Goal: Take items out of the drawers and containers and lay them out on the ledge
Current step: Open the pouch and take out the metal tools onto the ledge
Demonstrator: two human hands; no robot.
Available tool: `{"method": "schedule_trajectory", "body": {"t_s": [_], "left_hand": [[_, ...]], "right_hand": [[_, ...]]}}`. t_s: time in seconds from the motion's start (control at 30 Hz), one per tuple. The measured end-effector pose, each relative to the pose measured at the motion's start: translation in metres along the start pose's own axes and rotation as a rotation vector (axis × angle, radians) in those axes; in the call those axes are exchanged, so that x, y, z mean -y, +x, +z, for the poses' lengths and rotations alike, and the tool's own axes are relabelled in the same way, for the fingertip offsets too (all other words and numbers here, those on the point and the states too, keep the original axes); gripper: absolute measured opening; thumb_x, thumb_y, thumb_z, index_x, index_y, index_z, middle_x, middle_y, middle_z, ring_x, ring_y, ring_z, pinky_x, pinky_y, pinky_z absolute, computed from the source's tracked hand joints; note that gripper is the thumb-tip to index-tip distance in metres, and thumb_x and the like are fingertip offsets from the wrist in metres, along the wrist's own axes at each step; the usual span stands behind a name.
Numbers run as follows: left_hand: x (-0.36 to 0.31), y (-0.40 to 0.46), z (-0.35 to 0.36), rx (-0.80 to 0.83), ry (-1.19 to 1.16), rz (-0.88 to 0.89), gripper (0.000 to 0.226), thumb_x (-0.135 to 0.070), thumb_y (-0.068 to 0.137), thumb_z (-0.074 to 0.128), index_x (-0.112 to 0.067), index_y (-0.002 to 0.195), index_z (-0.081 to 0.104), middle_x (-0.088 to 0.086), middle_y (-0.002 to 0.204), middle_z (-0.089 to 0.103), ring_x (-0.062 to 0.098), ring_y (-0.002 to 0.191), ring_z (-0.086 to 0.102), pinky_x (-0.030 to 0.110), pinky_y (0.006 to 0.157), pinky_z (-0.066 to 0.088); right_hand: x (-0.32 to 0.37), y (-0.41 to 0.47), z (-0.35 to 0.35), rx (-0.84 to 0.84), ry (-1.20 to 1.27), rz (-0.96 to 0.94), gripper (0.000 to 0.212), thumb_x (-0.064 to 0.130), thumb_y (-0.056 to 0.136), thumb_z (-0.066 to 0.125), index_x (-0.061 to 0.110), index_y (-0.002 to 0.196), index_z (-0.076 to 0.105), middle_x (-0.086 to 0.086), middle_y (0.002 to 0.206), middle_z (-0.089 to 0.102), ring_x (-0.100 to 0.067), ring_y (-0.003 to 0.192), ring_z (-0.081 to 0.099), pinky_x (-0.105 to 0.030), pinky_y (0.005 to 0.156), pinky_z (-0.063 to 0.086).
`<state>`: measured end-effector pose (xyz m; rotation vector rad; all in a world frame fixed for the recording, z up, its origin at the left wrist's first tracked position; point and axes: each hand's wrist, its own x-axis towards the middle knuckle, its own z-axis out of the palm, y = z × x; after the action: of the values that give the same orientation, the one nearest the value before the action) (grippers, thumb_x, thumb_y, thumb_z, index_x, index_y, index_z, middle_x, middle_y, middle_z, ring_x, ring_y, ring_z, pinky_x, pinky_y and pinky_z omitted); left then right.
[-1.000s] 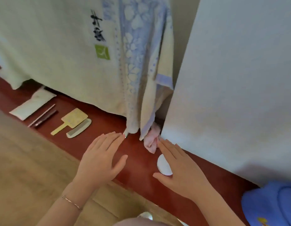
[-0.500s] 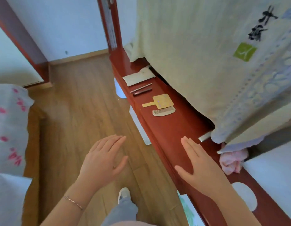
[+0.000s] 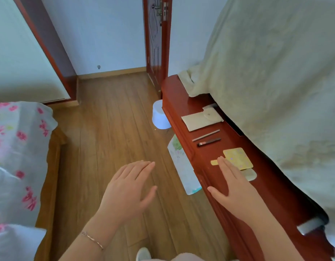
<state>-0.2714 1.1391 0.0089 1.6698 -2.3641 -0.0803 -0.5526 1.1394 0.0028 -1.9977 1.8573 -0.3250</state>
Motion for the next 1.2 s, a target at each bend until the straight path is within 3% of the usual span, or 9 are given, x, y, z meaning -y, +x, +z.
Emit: {"method": "schedule_trajectory", "body": {"t_s": [0.23, 0.43, 0.6, 0.77, 1.0, 1.2], "left_hand": [[0.055, 0.073, 0.014, 0.023, -0.022, 0.063, 0.054, -0.046, 0.082, 0.044, -0.016, 0.124, 0.058, -0.004, 0.116, 0.063, 0.014, 0.109, 0.058, 0.027, 0.100, 0.029], [0.070, 0.160, 0.040, 0.036, -0.057, 0.145, 0.052, -0.043, 0.082, 0.046, -0.015, 0.123, 0.059, -0.003, 0.114, 0.064, 0.015, 0.108, 0.058, 0.026, 0.098, 0.033], [0.074, 0.247, 0.056, 0.080, -0.053, 0.221, 0.052, -0.044, 0.080, 0.044, -0.016, 0.121, 0.060, -0.004, 0.113, 0.065, 0.013, 0.106, 0.058, 0.027, 0.096, 0.040], [0.060, 0.321, 0.077, 0.149, -0.064, 0.333, 0.052, -0.045, 0.081, 0.044, -0.018, 0.123, 0.058, -0.005, 0.115, 0.064, 0.010, 0.111, 0.052, 0.020, 0.102, 0.026], [0.028, 0.391, 0.109, 0.258, -0.035, 0.570, 0.052, -0.048, 0.081, 0.041, -0.019, 0.120, 0.061, -0.005, 0.115, 0.065, 0.014, 0.108, 0.061, 0.028, 0.095, 0.034], [0.018, 0.431, 0.141, 0.362, -0.062, 0.797, 0.050, -0.046, 0.079, 0.042, -0.018, 0.115, 0.063, -0.001, 0.110, 0.068, 0.016, 0.100, 0.065, 0.031, 0.087, 0.048]], "right_hand": [[0.013, 0.063, 0.008, 0.017, -0.004, 0.072, 0.082, 0.049, 0.087, 0.052, 0.026, 0.149, 0.004, 0.015, 0.156, 0.003, -0.003, 0.142, 0.001, -0.029, 0.114, 0.017], [-0.009, 0.133, 0.009, 0.039, 0.014, 0.178, 0.081, 0.051, 0.088, 0.048, 0.028, 0.149, 0.000, 0.017, 0.155, 0.000, -0.009, 0.144, 0.001, -0.031, 0.112, 0.021], [-0.030, 0.198, 0.001, 0.000, 0.044, 0.232, 0.081, 0.051, 0.088, 0.049, 0.028, 0.149, 0.001, 0.019, 0.153, -0.003, -0.010, 0.144, -0.001, -0.027, 0.114, 0.013], [-0.048, 0.232, -0.009, 0.011, 0.057, 0.357, 0.080, 0.054, 0.090, 0.042, 0.030, 0.148, -0.007, 0.014, 0.156, -0.010, -0.011, 0.144, -0.005, -0.028, 0.115, 0.011], [-0.061, 0.236, 0.000, -0.035, 0.033, 0.466, 0.078, 0.054, 0.092, 0.037, 0.023, 0.149, -0.007, 0.014, 0.154, -0.011, -0.007, 0.143, -0.006, -0.017, 0.106, -0.009], [-0.049, 0.247, 0.009, -0.042, 0.081, 0.612, 0.075, 0.049, 0.094, 0.038, 0.019, 0.149, -0.003, 0.004, 0.158, -0.007, -0.009, 0.144, -0.005, -0.019, 0.108, -0.011]]}}
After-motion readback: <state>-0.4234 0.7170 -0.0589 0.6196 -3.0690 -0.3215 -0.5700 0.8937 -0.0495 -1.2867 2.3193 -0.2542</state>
